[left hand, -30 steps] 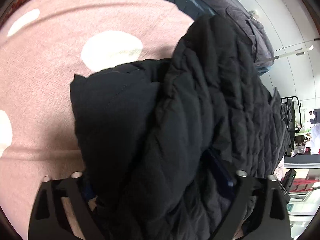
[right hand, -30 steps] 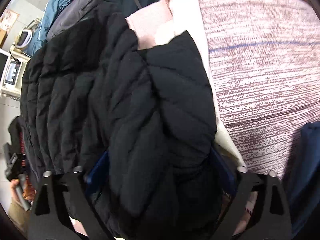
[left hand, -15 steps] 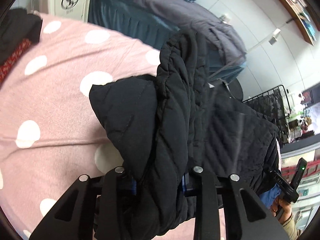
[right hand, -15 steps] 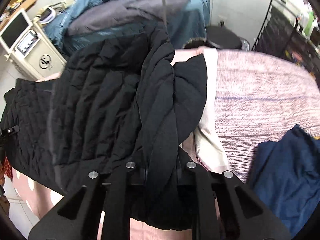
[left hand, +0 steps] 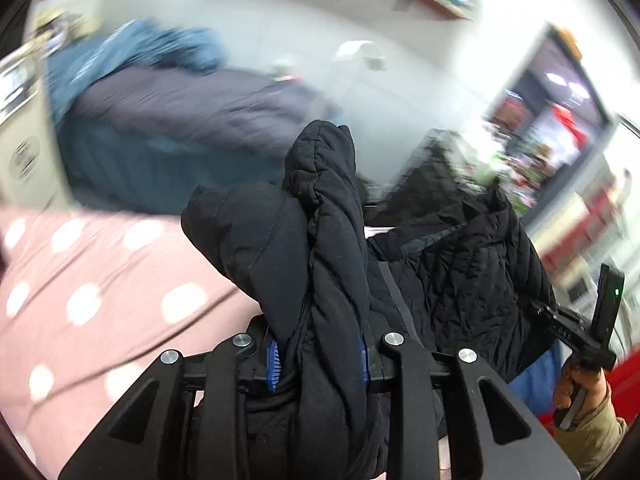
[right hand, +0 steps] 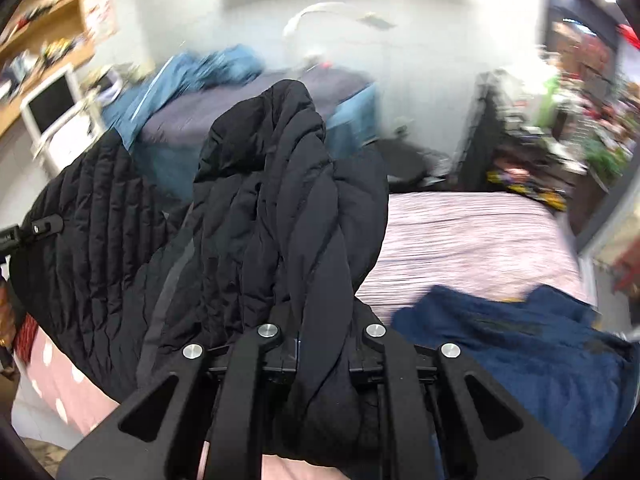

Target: Fold large clothes

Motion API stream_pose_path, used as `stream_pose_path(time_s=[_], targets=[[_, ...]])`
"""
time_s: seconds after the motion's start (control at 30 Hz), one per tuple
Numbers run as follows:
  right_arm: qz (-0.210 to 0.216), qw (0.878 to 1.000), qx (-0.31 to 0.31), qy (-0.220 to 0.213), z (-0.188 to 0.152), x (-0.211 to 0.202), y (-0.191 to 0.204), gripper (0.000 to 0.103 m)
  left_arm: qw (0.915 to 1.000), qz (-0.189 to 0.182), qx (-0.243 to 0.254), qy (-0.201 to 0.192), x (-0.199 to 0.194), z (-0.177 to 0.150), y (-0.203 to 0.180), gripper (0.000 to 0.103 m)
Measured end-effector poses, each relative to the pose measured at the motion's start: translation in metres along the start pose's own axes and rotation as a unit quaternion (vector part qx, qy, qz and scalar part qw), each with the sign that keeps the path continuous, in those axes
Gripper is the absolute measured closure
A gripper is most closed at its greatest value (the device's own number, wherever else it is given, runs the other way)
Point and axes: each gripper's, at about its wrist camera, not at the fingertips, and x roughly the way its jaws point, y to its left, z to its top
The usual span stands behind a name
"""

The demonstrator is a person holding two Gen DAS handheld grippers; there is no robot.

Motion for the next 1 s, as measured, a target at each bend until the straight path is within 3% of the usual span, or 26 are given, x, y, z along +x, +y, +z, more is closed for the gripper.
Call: stream_pose_path(time_s=[0.1,0.2,0.3,0.33,0.37,0.47,0.57,0.63,0.7,0.77,0.87,0.93,0.97,1.0], targets=[[-0.056,0.997,0.034,-0.034,-0.007,-0.059,-0.053,0.091,0.997,-0.067,0.038,0.009,0.024,0.015,-0.061,0.076],[-0.119,0.987,0.093,-0.059,-0.022,-0.117,-0.12,0.091,0.9897,-0.118,0.077,0.028,0.056,0.02,-0.118,0.076],[-0.197,0.966,0.15,-0.075,-0.046,-0.166,-0.188,0.091,0.9762,-0.171,0.114,0.07,0.1,0.006,-0.186,0.076],[-0.224,0.957,0.167,-0.072,-0.057,-0.176,-0.21,0.091,0.968,-0.192,0.131,0.093,0.122,-0.005,-0.215,0.076],[-0.237,0.951,0.186,-0.07,-0.067,-0.182,-0.226,0.09,0.9639,-0.199,0.141,0.108,0.125,-0.02,-0.233,0.076],[-0.273,0.926,0.255,-0.05,-0.104,-0.189,-0.289,0.09,0.9517,-0.21,0.133,0.18,0.186,-0.047,-0.267,0.076],[-0.273,0.901,0.335,-0.024,-0.15,-0.178,-0.343,0.09,0.9565,-0.157,0.138,0.204,0.224,-0.074,-0.275,0.072],[-0.256,0.885,0.389,-0.016,-0.18,-0.169,-0.369,0.088,0.9571,-0.133,0.127,0.224,0.24,-0.088,-0.261,0.065],[-0.245,0.866,0.436,-0.007,-0.208,-0.155,-0.389,0.085,0.95,-0.143,0.077,0.267,0.258,-0.094,-0.232,0.056],[-0.244,0.856,0.457,0.004,-0.215,-0.133,-0.398,0.079,0.9458,-0.15,0.057,0.282,0.27,-0.092,-0.217,0.047],[-0.276,0.848,0.452,0.02,-0.212,-0.108,-0.404,0.057,0.9469,-0.131,0.068,0.286,0.274,-0.099,-0.211,0.032],[-0.298,0.842,0.448,0.029,-0.207,-0.101,-0.4,0.034,0.9481,-0.114,0.059,0.291,0.277,-0.101,-0.203,0.015],[-0.311,0.839,0.444,0.035,-0.207,-0.097,-0.402,0.03,0.9496,-0.1,0.055,0.292,0.279,-0.099,-0.2,0.005],[-0.325,0.835,0.441,0.041,-0.207,-0.094,-0.402,0.022,0.9517,-0.09,0.052,0.289,0.283,-0.096,-0.194,0.005]])
